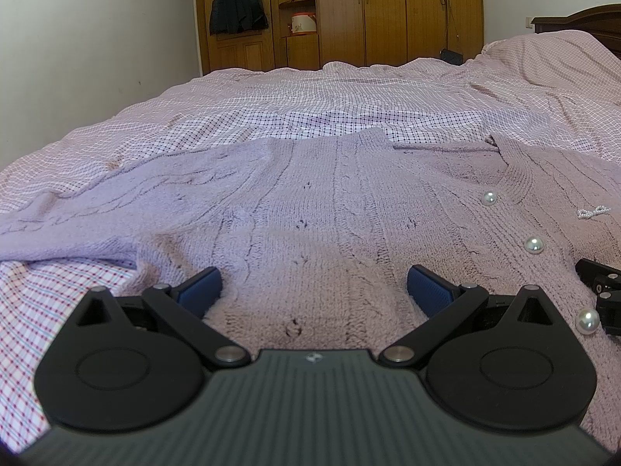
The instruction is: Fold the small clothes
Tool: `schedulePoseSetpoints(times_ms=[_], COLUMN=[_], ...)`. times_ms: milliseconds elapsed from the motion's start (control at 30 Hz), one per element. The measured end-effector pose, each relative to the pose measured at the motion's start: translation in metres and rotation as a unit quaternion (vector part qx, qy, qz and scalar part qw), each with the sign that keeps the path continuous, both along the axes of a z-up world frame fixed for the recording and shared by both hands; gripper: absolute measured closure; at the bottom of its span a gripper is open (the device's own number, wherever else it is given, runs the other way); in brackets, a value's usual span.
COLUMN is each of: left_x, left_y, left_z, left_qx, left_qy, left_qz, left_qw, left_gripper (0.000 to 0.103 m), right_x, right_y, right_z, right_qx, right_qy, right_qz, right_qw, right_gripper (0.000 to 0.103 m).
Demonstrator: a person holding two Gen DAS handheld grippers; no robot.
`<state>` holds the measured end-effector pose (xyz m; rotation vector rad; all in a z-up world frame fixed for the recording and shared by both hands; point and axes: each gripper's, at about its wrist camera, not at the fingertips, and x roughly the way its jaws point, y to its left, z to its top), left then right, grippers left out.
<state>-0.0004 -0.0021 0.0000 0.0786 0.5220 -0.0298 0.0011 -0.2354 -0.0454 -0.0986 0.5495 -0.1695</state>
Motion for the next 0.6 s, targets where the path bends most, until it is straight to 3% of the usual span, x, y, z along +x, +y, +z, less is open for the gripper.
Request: schedulePoseSetpoints(times_ms=[600], left_x=[0.0003], left_y=[0.0012], left_z=[0.0005], left_qx=[-0.001], left_qy=[0.0], left_qz=[0.0], left_qw=[1.0], left_gripper=[0.0], right_x=[-0.0009], right_y=[-0.0009], right_z=[0.0002], right_qx=[-0.002], right_qy=[0.0], right_qz=[0.0], right_qw=[1.0], right_gripper=[0.0])
